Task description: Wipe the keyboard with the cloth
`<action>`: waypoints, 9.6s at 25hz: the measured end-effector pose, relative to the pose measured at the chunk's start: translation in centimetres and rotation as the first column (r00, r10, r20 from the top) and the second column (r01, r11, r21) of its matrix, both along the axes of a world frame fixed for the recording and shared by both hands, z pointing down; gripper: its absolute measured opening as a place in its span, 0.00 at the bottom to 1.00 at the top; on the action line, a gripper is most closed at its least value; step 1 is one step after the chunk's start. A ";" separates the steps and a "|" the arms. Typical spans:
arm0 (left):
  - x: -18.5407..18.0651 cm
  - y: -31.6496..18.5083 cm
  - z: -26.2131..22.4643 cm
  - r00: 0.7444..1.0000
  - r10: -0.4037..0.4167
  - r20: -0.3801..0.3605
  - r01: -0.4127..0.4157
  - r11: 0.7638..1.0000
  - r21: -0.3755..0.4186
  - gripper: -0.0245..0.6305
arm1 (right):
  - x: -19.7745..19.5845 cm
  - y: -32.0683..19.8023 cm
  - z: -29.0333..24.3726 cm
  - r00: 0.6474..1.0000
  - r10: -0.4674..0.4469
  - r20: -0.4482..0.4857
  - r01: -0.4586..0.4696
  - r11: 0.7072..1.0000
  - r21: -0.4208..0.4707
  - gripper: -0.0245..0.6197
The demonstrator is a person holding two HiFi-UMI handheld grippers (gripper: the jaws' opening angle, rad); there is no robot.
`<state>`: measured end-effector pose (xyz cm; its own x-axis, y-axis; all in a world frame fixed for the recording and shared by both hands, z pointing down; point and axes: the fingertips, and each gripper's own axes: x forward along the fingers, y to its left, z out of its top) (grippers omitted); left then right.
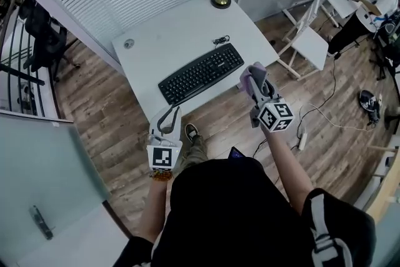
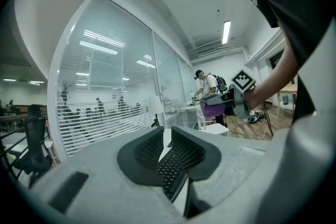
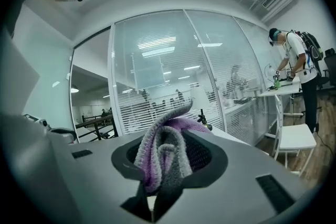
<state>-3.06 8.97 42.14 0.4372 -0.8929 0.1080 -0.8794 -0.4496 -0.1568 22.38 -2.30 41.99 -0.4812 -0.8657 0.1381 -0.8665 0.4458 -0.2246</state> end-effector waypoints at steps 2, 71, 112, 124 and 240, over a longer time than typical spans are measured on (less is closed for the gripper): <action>-1.5 -1.8 1.1 1.000 0.006 0.019 -0.006 1.000 -0.005 0.11 | -0.5 -2.7 1.5 1.000 0.014 -0.026 -0.015 0.999 -0.030 0.24; -5.2 -7.2 28.8 0.938 0.298 0.179 -0.150 0.811 -0.565 0.61 | -6.3 -21.3 25.2 0.893 -0.278 -0.355 0.092 0.883 -0.460 0.22; -5.0 -7.3 28.7 0.953 0.266 0.144 -0.142 0.813 -0.564 0.63 | -17.8 -13.6 25.6 0.826 -0.460 -0.326 0.259 0.823 -0.505 0.22; -4.9 -7.4 28.6 0.956 0.261 0.136 -0.141 0.811 -0.568 0.63 | -21.6 -11.1 25.6 0.792 -0.524 -0.314 0.323 0.796 -0.513 0.22; -5.2 -7.8 29.0 0.956 0.229 0.185 -0.085 0.817 -0.571 0.60 | -7.7 -17.3 26.0 0.798 -0.496 -0.342 0.283 0.810 -0.514 0.23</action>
<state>-8.21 1.13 71.10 0.4636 -0.5719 0.6767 -0.7582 -0.6513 -0.0311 14.68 -19.56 68.00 -0.5557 -0.4192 0.7179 -0.6846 0.7207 -0.1092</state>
